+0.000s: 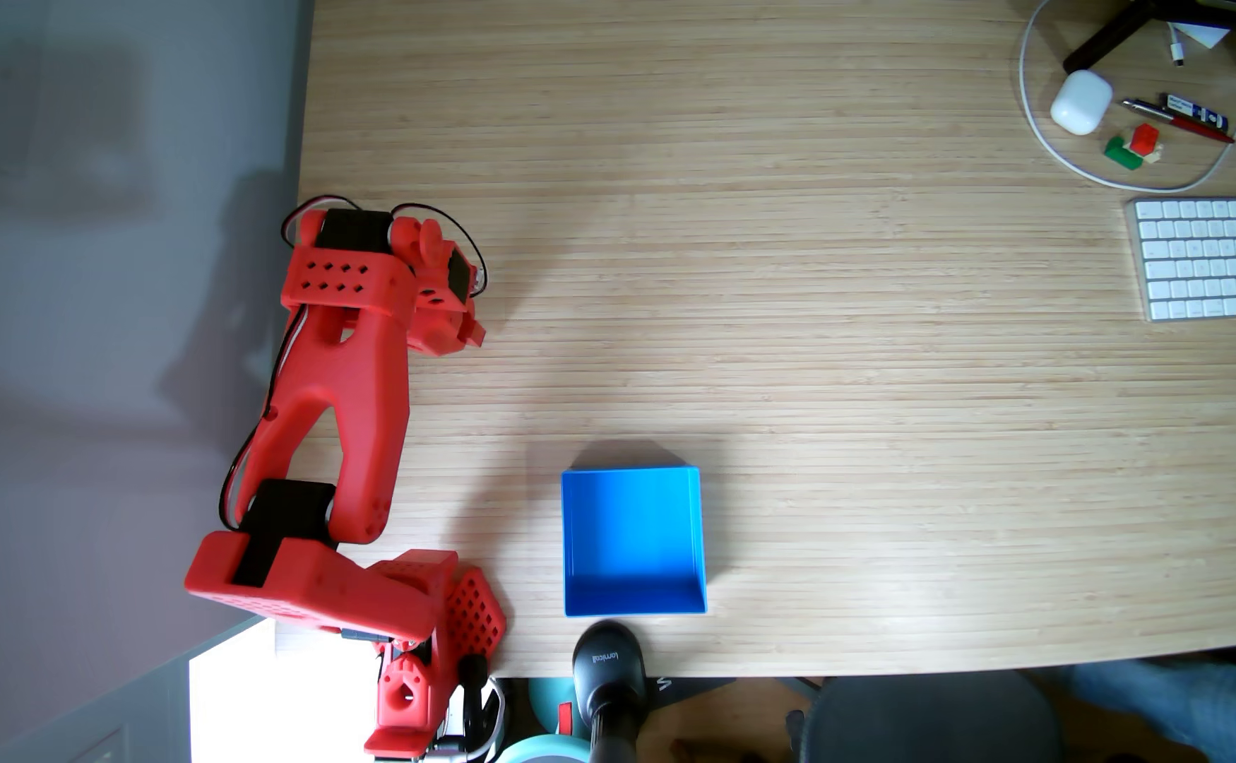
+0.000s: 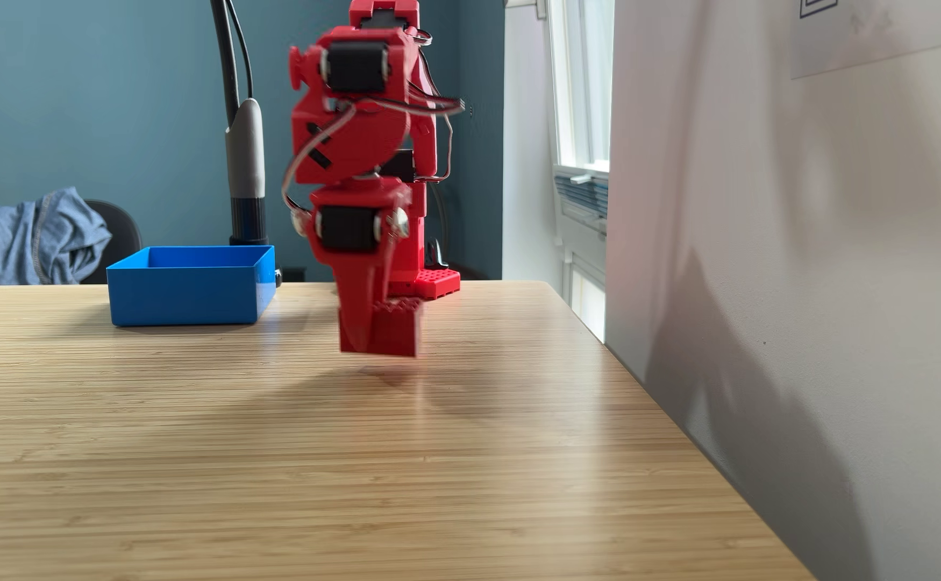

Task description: Put the red lego brick in blue bin

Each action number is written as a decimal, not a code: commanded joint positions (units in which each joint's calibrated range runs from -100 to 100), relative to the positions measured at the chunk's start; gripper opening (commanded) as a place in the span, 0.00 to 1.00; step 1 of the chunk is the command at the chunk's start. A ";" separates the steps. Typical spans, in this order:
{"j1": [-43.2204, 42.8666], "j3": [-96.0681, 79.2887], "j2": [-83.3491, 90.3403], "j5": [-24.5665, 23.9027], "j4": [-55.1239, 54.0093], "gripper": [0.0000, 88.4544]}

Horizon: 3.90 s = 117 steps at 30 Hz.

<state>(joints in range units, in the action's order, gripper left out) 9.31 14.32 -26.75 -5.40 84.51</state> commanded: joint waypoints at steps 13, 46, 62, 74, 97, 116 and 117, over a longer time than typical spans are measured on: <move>18.20 -12.69 34.46 7.13 5.66 0.00; 57.73 -50.26 47.63 21.34 -14.64 0.00; 57.66 -63.32 47.63 21.83 -26.41 0.06; 58.52 -58.79 47.63 23.44 -23.57 0.20; 41.93 -29.48 48.54 12.70 8.59 0.00; 7.17 -25.30 48.54 -2.98 8.50 0.00; 6.38 -25.30 48.54 -3.17 8.50 0.00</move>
<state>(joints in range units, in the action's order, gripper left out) 18.79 -13.89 18.69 -7.59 92.41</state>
